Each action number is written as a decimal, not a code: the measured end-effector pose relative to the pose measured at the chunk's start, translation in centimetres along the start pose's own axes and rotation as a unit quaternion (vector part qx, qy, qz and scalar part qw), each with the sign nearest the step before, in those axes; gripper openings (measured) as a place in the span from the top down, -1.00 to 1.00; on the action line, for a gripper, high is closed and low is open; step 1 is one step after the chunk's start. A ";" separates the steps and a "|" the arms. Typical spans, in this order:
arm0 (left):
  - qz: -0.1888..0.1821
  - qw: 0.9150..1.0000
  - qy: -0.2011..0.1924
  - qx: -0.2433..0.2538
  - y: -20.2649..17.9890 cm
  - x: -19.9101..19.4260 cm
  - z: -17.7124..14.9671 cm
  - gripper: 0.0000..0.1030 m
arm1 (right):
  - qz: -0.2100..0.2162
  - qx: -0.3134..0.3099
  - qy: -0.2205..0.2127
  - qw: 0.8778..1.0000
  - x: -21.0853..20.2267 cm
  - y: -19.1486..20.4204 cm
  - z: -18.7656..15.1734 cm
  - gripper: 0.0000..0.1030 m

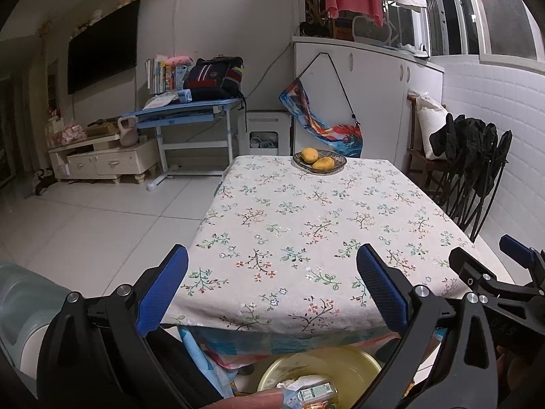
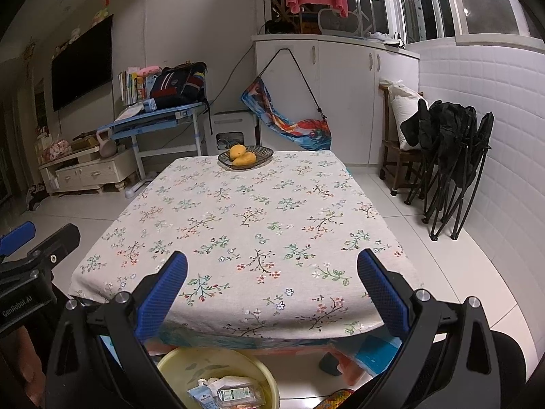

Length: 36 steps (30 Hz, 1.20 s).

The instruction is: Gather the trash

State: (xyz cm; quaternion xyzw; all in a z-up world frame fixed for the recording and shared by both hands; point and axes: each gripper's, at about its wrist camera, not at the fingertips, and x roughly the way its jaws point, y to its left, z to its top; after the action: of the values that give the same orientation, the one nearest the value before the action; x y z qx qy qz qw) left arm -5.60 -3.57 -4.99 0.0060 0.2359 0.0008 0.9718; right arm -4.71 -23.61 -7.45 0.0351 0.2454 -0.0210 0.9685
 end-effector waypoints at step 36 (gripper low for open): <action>0.008 1.000 0.000 0.009 -0.3 0.1 -0.1 -0.86 | 0.005 -0.009 0.008 1.000 0.4 0.5 0.0 -0.86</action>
State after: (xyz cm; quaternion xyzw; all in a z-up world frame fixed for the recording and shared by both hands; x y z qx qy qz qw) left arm -5.55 -3.88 -5.16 0.0172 0.2355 0.0068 0.9717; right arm -4.27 -23.15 -7.61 0.0283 0.2528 -0.0137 0.9670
